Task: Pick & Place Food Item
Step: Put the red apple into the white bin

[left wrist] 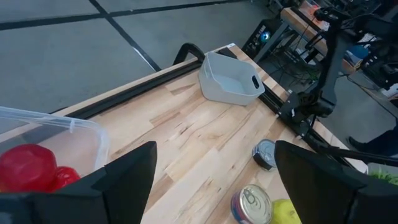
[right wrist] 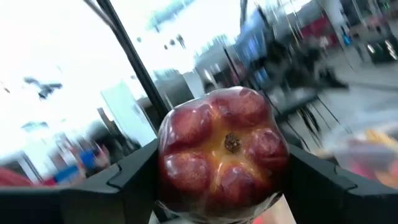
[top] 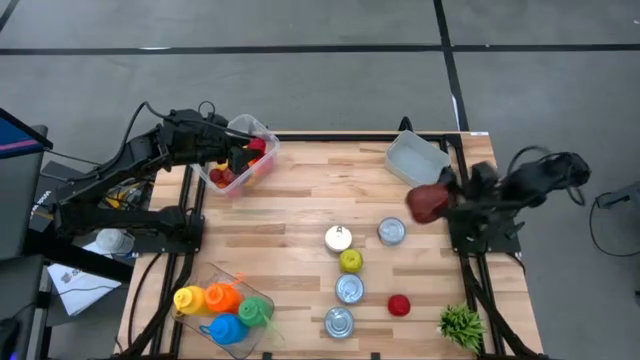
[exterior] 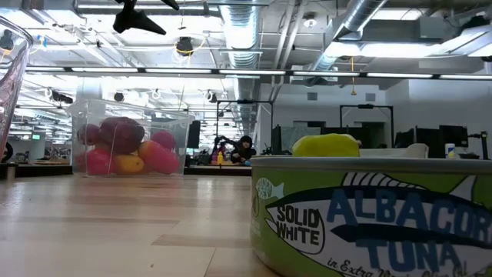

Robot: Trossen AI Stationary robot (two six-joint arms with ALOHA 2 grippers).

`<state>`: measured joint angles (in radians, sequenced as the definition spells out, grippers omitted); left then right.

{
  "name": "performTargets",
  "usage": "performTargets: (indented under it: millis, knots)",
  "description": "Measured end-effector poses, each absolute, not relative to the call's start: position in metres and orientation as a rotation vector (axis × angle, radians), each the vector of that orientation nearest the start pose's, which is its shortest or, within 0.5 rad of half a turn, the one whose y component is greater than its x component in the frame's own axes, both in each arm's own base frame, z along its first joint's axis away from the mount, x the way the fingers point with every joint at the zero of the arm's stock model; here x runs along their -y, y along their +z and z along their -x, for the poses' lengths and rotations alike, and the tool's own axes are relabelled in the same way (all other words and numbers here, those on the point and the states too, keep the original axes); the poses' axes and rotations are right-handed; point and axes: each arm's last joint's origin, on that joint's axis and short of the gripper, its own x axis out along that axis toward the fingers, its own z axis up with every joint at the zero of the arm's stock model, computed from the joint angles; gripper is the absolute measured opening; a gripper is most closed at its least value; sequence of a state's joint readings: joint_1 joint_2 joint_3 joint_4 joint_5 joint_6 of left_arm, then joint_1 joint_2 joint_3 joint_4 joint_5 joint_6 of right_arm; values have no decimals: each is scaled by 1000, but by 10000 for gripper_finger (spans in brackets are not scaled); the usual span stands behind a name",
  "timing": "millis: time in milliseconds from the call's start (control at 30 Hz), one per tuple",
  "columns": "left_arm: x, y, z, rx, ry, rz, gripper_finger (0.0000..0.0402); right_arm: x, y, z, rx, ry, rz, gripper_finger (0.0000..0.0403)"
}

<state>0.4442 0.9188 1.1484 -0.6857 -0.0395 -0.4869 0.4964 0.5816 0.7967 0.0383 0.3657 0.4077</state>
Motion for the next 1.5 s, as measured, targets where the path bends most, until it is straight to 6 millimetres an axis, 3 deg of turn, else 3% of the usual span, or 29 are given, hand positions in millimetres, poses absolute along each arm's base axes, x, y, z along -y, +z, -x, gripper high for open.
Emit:
performTargets:
  millis: [267,400,633,767,933,1200,1333,1500]
  knots:
    - [-75,385,-154,-329,578,559,315,-33,394,-82,316,204,-588,275]
    - [-75,385,-154,-321,583,587,315,-32,392,-81,300,188,-544,275]
    - [-80,396,-169,-138,527,764,315,-29,371,-86,133,-53,-429,276]
    - [-85,406,-194,-24,327,793,315,-31,361,-96,54,-168,-364,276]
    - [-80,412,-241,104,64,518,315,-33,357,-111,20,-216,-343,276]
    - [-67,370,-315,82,-3,192,315,-31,356,-124,20,-229,-363,276]
    - [-66,347,-341,81,16,166,315,-32,357,-131,25,-211,-376,276]
    - [-63,334,-360,163,-18,233,315,-35,356,-143,30,-201,-371,276]
